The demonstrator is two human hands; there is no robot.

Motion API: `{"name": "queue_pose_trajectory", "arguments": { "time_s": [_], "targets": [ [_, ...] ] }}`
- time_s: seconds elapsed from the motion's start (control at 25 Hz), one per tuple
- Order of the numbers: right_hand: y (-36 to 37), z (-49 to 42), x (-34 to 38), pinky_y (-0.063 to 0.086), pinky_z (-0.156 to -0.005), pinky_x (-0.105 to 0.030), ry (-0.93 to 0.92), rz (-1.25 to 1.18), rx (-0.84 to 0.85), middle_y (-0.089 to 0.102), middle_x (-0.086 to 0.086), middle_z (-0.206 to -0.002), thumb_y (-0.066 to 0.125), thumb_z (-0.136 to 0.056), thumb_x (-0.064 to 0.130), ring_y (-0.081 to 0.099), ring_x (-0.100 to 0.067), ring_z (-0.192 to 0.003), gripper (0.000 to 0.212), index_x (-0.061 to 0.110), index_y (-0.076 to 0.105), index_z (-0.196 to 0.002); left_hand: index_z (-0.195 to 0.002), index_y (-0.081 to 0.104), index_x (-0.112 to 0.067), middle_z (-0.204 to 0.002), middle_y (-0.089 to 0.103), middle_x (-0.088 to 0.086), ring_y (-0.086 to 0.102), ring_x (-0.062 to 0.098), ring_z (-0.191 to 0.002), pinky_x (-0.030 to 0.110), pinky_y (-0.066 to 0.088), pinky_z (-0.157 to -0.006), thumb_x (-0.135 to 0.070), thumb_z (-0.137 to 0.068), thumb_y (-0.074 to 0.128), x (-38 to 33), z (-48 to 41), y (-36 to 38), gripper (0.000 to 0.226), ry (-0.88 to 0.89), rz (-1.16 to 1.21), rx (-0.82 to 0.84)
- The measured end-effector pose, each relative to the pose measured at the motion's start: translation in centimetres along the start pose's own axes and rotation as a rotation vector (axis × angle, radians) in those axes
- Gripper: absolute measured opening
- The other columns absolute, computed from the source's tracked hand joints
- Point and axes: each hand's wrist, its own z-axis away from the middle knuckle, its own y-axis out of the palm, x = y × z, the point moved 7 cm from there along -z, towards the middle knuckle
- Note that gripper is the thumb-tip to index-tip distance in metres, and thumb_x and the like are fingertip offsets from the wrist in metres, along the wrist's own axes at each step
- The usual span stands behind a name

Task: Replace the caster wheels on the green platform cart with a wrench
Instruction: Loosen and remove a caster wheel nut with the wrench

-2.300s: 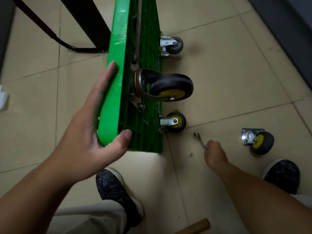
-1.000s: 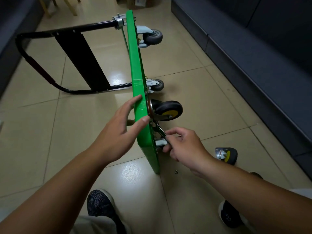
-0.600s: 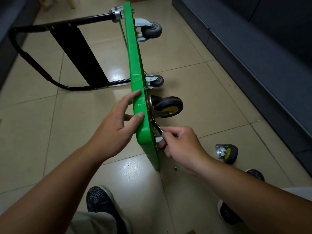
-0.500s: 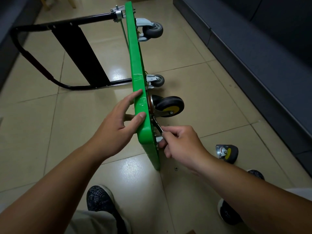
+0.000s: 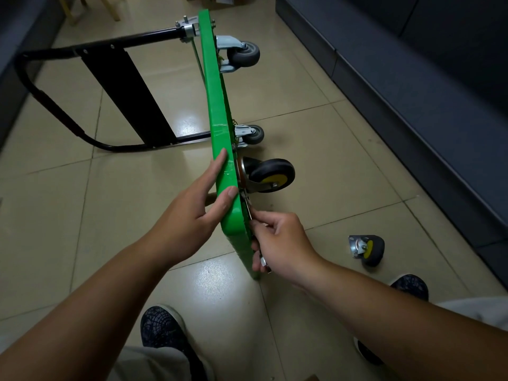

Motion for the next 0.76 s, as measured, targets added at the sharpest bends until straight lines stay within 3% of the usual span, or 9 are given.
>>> {"name": "queue_pose_trajectory", "arguments": {
  "time_s": [0.16,0.24,0.4,0.52,0.64,0.76],
  "targets": [
    [-0.7,-0.3,-0.2,0.032,-0.039,-0.023,0.073,-0.104,-0.092,0.049,0.01,-0.045,0.05,-0.104,0.015,0.036,-0.014,-0.037,0.028,0.02,0.072,-0.121,-0.154,0.013,-0.057,-0.143,0.034,-0.039,0.056,0.0,-0.122,0.027,0.057,-0.093,-0.06,-0.089,0.043,0.0,0.0,0.1,0.072,-0.007,0.025,-0.003],
    [-0.8,-0.8,-0.1,0.026,-0.038,-0.021,0.202,-0.231,-0.071,0.043,0.003,-0.054,0.05,-0.103,0.014,0.03,-0.012,-0.039,0.022,0.016,0.071,-0.111,-0.154,0.014,-0.057,-0.147,0.036,-0.034,0.057,0.005,-0.124,0.032,0.057,-0.095,-0.059,-0.091,0.044,0.1,0.0,0.0,0.07,-0.005,0.029,-0.005],
    [-0.4,-1.3,0.7,0.019,-0.032,-0.017,0.435,-0.509,0.082,0.027,0.001,-0.063,0.044,-0.105,0.013,0.025,-0.006,-0.037,0.016,0.015,0.048,-0.089,-0.154,0.015,-0.057,-0.153,0.034,-0.024,0.057,0.009,-0.127,0.038,0.058,-0.095,-0.058,-0.091,0.046,0.4,0.0,-0.1,0.07,-0.015,0.034,-0.007],
    [-0.4,-0.9,0.3,0.019,-0.032,-0.017,0.423,-0.47,0.09,0.029,0.001,-0.062,0.05,-0.102,0.013,0.025,-0.007,-0.039,0.007,0.015,0.057,-0.1,-0.154,0.015,-0.057,-0.152,0.035,-0.024,0.057,0.008,-0.127,0.035,0.058,-0.094,-0.059,-0.09,0.045,0.3,0.1,-0.2,0.07,-0.015,0.015,-0.011],
    [-0.7,-0.8,-0.4,0.021,-0.033,-0.017,0.383,-0.438,0.068,0.033,0.0,-0.059,0.053,-0.101,0.011,0.027,-0.008,-0.039,0.024,0.015,0.06,-0.123,-0.154,0.016,-0.057,-0.155,0.037,-0.021,0.058,0.008,-0.125,0.036,0.058,-0.095,-0.06,-0.09,0.046,0.4,0.1,-0.3,0.07,-0.013,0.011,-0.014],
    [-1.0,-0.6,-0.5,0.021,-0.035,-0.016,0.34,-0.414,0.045,0.035,-0.001,-0.06,0.053,-0.103,0.01,0.029,-0.008,-0.038,0.031,0.016,0.056,-0.133,-0.153,0.015,-0.058,-0.158,0.037,-0.016,0.058,0.012,-0.127,0.04,0.058,-0.094,-0.062,-0.09,0.046,0.5,-0.1,-0.3,0.071,-0.014,0.004,-0.004]
  ]
}}
